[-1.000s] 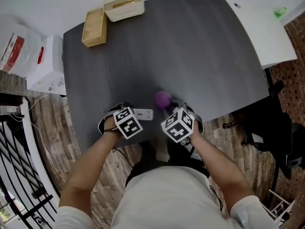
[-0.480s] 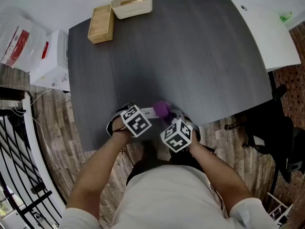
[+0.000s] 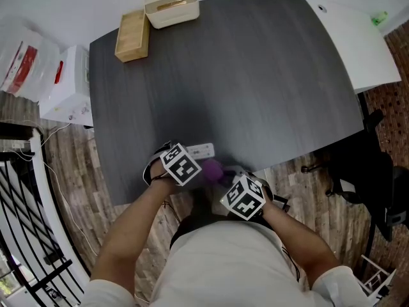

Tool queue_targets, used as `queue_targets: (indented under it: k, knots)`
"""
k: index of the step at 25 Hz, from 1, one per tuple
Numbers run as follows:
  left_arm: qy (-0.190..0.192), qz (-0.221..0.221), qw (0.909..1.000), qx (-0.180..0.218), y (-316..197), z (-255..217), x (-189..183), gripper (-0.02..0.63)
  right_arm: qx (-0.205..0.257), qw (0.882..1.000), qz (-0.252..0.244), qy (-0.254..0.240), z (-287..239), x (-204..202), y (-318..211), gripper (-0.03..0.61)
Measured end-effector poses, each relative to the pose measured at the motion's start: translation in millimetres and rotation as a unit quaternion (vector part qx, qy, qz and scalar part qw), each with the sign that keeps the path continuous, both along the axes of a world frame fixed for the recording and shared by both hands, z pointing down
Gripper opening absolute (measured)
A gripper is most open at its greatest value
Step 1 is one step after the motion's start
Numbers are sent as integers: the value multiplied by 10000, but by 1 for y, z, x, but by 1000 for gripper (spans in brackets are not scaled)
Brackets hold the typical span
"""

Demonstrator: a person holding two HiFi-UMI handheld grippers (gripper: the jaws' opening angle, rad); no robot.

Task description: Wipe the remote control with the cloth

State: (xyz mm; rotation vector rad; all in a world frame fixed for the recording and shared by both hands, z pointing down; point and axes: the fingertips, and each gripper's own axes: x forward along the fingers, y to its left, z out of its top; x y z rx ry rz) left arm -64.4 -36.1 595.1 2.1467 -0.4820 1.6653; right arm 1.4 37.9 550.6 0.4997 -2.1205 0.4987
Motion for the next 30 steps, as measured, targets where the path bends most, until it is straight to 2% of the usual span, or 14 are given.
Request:
queue_targets:
  k: [3,8,13,19,24,30]
  knots:
    - [125,-165,9998,-3,-1,-1,-1,293,-52,9997,243,-53,1,1,-3,98]
    - [206,-257,9993,-150,9,-2,-3,291,-112,9949,1005,-7,13,15,-34,98]
    - [400,-223,9983,-357,30,-5,-3,291,119,9925,1207,145,13,18,-62,98]
    - [740,-133,9958,-515,56,-5,12,291,356,9931,1072,310,13,10,-85,98]
    - [859,-173,9944,-588,62,-5,23,291,452,9939,926,396,14,6,-93,98]
    - [1097,-261,9916,-636,68,-10,28,291,521,9948,815,334,11,10,-95,98]
